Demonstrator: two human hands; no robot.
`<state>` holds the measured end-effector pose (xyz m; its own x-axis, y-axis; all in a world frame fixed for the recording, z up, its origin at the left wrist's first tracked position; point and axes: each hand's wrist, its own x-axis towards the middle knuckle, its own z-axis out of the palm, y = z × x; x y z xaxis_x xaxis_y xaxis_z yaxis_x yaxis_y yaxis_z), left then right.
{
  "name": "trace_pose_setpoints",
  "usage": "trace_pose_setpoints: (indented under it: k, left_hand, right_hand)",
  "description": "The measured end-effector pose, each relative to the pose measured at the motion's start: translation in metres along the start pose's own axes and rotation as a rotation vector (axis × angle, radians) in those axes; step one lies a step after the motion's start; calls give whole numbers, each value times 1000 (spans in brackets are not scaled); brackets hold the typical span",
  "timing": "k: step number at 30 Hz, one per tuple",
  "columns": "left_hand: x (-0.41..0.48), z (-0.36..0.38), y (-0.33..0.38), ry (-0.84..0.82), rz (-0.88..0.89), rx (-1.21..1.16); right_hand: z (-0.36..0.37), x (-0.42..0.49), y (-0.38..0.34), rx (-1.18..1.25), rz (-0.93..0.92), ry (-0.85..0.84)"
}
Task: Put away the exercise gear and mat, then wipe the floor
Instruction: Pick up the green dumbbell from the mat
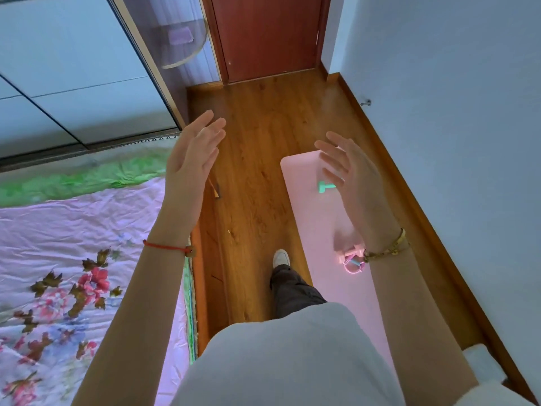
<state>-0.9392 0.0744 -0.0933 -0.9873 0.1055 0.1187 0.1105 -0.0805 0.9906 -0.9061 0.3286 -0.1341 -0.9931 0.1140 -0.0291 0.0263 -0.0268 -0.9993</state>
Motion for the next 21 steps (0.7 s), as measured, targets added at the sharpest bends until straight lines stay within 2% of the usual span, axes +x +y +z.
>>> trace_pose_setpoints:
  k: [5,13,18,21]
  left_hand:
    - [114,24,-14,-58,-21,0]
    - [265,62,-33,-214,-17,28]
    - [348,86,-54,-270,-92,63]
    - [395,101,-69,-356,-113,67]
  right_hand:
    - [-13,99,-4,-2,-13,27]
    - [-36,219,-16,77,12,187]
    - [-51,269,-8,119,48,350]
    - [-59,297,-3,162,96,473]
